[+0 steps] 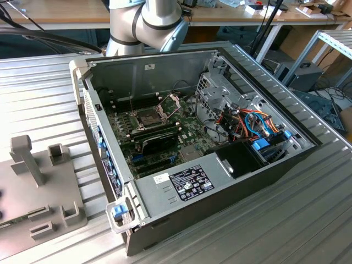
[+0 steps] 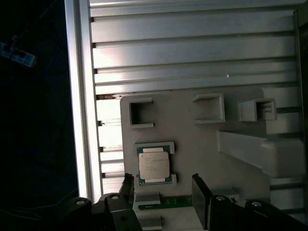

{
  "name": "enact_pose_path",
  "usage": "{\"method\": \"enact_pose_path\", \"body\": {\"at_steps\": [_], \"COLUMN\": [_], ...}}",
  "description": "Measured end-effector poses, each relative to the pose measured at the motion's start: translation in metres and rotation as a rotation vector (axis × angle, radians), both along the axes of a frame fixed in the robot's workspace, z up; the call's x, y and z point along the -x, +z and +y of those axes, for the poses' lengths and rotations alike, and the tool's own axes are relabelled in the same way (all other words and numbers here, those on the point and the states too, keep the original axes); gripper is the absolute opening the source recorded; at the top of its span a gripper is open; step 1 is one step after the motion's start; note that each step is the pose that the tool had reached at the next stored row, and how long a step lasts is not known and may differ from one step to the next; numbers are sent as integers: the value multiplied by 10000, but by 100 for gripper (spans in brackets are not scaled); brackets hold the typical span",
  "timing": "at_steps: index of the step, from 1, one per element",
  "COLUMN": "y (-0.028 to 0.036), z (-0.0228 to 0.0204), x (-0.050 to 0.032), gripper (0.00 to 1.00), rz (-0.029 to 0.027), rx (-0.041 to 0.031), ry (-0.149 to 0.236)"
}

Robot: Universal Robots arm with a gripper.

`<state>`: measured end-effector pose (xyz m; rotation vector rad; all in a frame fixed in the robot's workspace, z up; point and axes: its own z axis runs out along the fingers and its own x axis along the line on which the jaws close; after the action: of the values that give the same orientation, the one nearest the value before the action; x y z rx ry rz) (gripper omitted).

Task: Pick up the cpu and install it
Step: 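Pick up the cpu and move it towards the insertion slot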

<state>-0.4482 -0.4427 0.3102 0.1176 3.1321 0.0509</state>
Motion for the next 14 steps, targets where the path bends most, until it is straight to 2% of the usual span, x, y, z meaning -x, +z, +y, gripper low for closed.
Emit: {"method": "enact_pose_path", "body": {"at_steps": [3,6,9,14], "y": [-31,-100,-199,-266], "z": [0,0,0,0], "x": [0,0,0,1], "gripper": [60,60,60,60], "rz": [-1,-1,0,1], "rx": [-1,-6,-9,-6], "ry": [0,0,0,0]}}
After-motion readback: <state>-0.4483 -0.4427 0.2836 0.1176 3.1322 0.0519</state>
